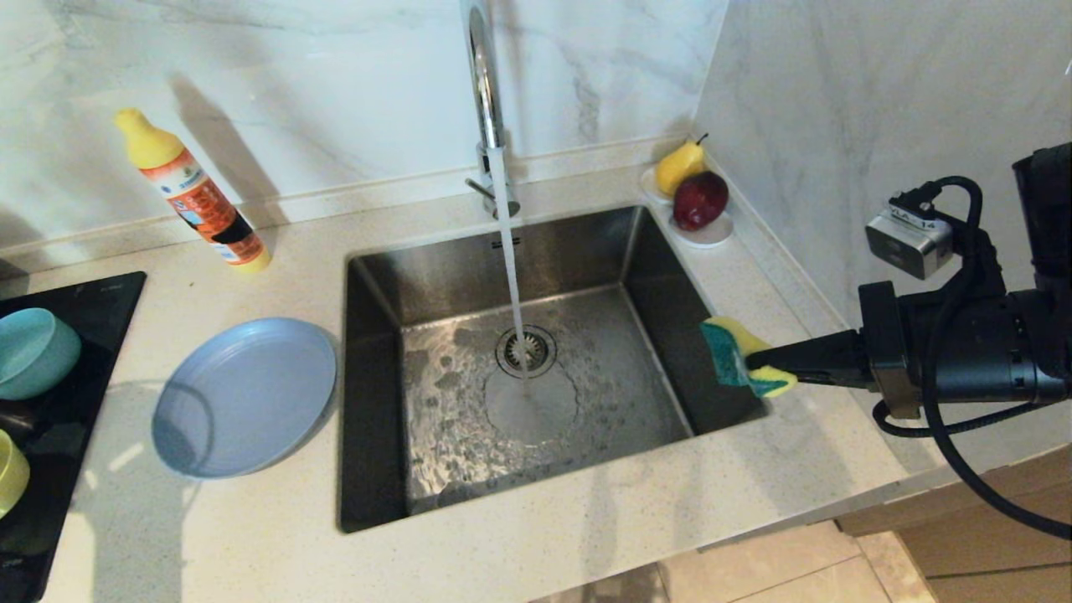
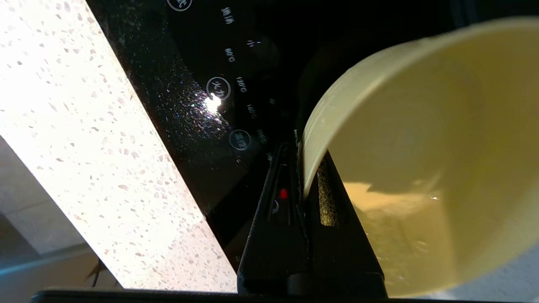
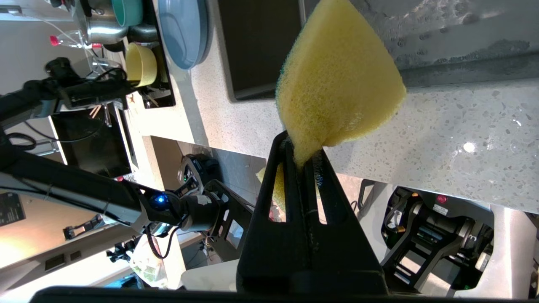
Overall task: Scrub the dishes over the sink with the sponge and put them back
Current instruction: Place the bowl on the table
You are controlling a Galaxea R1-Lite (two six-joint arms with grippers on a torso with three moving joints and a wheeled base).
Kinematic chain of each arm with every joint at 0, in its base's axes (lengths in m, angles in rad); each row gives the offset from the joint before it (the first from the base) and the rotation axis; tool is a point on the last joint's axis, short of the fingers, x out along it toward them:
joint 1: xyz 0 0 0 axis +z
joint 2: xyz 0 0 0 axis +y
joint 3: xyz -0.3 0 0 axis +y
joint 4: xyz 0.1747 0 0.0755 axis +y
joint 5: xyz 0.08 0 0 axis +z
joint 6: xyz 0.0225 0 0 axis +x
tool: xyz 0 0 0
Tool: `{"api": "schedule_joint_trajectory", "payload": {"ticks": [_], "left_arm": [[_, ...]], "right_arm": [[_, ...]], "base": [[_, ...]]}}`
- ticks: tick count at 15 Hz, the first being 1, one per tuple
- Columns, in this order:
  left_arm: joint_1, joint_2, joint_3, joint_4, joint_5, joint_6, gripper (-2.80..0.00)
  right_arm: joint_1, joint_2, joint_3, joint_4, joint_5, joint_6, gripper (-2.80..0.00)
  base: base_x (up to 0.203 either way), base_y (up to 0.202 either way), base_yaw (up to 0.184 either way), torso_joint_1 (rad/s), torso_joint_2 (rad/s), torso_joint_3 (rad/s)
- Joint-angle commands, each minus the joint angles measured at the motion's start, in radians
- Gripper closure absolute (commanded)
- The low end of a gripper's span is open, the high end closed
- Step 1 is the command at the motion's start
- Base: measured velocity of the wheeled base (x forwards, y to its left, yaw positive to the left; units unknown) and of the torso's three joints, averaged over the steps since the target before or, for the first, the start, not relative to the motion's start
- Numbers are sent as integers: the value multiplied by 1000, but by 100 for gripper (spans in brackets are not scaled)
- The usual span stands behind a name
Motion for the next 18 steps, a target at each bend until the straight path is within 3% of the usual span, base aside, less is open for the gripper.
{"api": "schedule_joint_trajectory", "payload": {"ticks": [1,2,3,6,11,13,14,15,18], "left_arm": [[2,30,-1,3,-6,-5,0],[3,22,-6,2,-20,-7,-280],[4,14,-12,3,-41,-9,-280],[28,-45,-30,23,-189,-18,-280],[32,-164,-130,175,-247,-19,-280],[32,-189,-142,186,-250,-14,-280],[32,-200,-145,195,-248,-7,0],[29,-210,-141,209,-248,22,0],[-1,-250,-63,217,-254,215,0]], "right_arm": [[0,-8,-1,1,4,3,0],[0,-8,1,1,4,3,0],[0,-8,2,1,4,3,0],[0,-8,12,-1,4,3,0],[-1,1,12,-6,4,1,0],[-1,7,13,-8,17,1,0],[-1,9,16,-8,23,3,0],[-1,9,21,-10,23,3,0],[-1,9,24,-10,23,2,0]], "base": [[0,0,0,0,0,0],[0,0,0,0,0,0],[0,0,0,0,0,0],[0,0,0,0,0,0],[0,0,0,0,0,0],[0,0,0,0,0,0],[0,0,0,0,0,0],[0,0,0,0,0,0],[0,0,0,0,0,0]]}}
